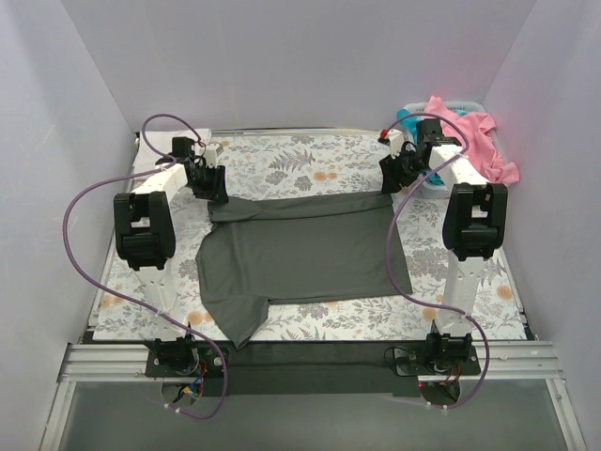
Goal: Fold and stack the t-shirts
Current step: Fold the tshirt
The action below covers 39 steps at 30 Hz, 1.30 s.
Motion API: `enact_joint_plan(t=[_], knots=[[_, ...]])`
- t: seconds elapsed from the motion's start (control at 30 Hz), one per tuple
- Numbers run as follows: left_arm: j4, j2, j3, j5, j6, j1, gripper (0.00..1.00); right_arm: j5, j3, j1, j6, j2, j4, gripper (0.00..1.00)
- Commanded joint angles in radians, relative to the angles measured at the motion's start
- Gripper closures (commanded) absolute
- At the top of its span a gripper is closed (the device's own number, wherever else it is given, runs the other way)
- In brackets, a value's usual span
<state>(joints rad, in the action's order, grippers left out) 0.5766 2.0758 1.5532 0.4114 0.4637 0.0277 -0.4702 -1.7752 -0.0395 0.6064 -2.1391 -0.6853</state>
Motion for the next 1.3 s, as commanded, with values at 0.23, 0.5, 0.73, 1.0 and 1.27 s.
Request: enact_joint_plan(t=[0.23, 0.5, 0.73, 1.0, 1.27], knots=[[0.017, -0.134, -0.027, 0.060, -0.023, -0.014, 0.89, -0.012, -0.023, 0.003, 0.004, 0.007, -0.028, 0.50], [0.028, -0.330, -0.175, 0.153, -0.114, -0.012, 0.97, -0.015, -0.033, 0.001, 0.010, 0.013, -0.049, 0.50], [0.072, -0.461, -0.415, 0.218, -0.313, -0.058, 0.80, -0.008, -0.030, 0.001, 0.023, 0.018, -0.066, 0.50], [0.101, -0.514, -0.516, 0.208, -0.457, -0.075, 0.90, 0.001, -0.026, 0.001, 0.044, 0.025, -0.086, 0.50], [0.265, -0.540, -0.467, 0.219, -0.629, -0.074, 0.83, 0.001, -0.032, -0.003, 0.067, 0.030, -0.099, 0.56]])
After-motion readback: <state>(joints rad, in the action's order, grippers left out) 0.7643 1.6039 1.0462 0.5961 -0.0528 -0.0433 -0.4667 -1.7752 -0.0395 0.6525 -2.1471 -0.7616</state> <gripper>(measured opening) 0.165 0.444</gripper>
